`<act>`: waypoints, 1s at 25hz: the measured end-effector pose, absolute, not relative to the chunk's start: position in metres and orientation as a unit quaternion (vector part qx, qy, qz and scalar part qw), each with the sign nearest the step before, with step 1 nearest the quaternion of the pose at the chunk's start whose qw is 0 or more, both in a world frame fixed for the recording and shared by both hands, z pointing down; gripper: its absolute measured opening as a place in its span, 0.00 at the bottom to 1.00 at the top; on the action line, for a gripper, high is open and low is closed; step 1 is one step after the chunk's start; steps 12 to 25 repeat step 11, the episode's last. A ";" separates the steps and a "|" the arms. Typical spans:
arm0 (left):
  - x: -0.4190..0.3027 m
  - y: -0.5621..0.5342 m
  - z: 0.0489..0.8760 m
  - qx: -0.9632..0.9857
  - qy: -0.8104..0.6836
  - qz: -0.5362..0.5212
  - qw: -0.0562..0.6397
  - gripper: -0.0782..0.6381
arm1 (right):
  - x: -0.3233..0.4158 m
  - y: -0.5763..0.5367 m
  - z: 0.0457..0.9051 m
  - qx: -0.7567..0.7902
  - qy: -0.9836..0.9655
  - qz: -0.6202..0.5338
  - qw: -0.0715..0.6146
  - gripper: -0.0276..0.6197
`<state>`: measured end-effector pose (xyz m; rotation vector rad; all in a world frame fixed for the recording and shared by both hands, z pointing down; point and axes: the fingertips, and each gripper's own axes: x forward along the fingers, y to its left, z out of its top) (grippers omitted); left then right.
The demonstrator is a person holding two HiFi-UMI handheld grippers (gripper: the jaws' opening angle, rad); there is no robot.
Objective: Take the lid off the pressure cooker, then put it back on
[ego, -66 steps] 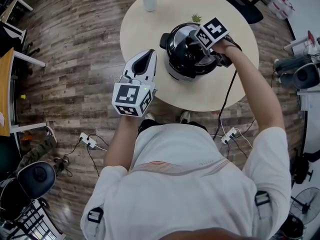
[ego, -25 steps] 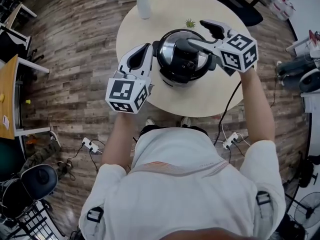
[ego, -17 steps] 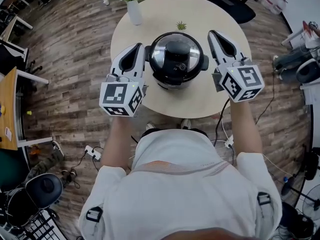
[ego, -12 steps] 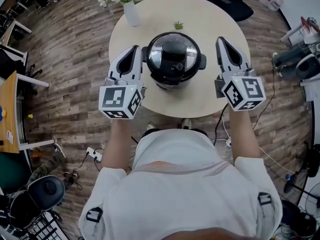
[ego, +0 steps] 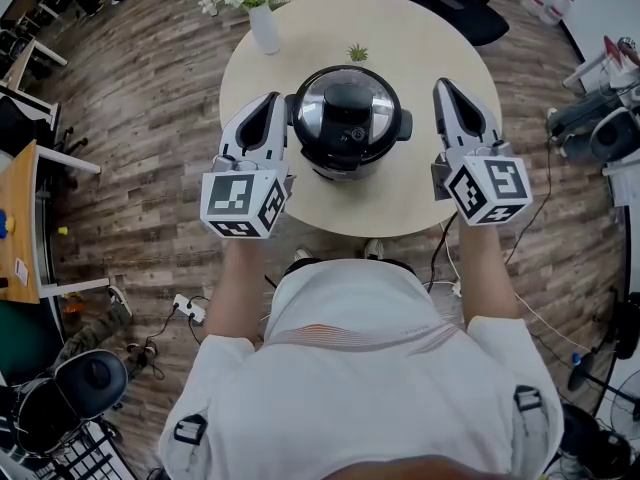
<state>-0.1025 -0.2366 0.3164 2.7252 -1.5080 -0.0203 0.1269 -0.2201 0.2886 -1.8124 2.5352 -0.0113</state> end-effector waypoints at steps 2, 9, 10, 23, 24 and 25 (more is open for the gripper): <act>-0.102 -0.234 0.316 0.875 -0.484 -0.006 0.013 0.12 | 0.128 -0.218 0.288 -0.584 0.812 -0.001 0.014 0.04; -0.103 -0.232 0.316 0.875 -0.484 -0.004 0.012 0.12 | 0.120 -0.220 0.295 -0.574 0.819 -0.008 0.010 0.04; -0.104 -0.232 0.316 0.875 -0.484 -0.004 0.012 0.12 | 0.118 -0.220 0.297 -0.572 0.820 -0.010 0.008 0.04; -0.104 -0.231 0.317 0.875 -0.484 -0.004 0.013 0.12 | 0.117 -0.220 0.300 -0.570 0.821 -0.012 0.007 0.04; -0.104 -0.231 0.317 0.875 -0.484 -0.004 0.013 0.12 | 0.117 -0.220 0.300 -0.570 0.821 -0.012 0.007 0.04; -0.104 -0.231 0.317 0.875 -0.484 -0.004 0.013 0.12 | 0.117 -0.220 0.300 -0.570 0.821 -0.012 0.007 0.04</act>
